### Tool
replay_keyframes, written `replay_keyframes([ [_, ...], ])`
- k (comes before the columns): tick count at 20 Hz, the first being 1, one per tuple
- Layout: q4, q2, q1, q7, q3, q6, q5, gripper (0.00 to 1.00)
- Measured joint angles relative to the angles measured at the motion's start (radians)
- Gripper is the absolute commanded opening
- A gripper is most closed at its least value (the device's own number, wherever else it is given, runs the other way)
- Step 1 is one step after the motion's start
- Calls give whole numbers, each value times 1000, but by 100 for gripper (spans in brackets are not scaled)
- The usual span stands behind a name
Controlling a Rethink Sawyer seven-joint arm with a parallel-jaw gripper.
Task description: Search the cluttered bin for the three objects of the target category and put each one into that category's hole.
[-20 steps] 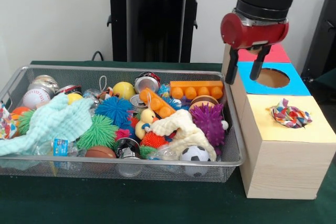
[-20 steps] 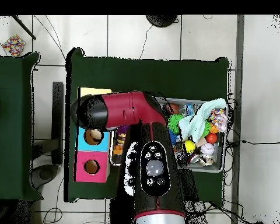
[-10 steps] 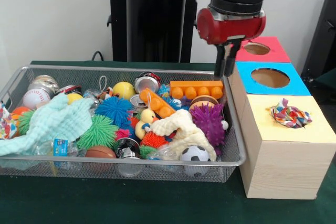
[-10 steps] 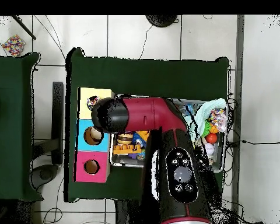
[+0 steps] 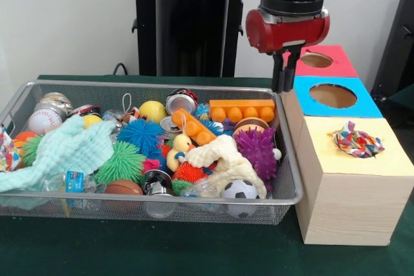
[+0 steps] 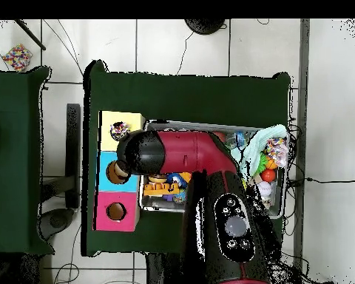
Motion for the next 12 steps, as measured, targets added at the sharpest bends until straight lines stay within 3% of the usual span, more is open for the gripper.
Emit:
replay_keyframes([
  [12, 4, 2, 27, 0, 15, -43, 5, 0],
])
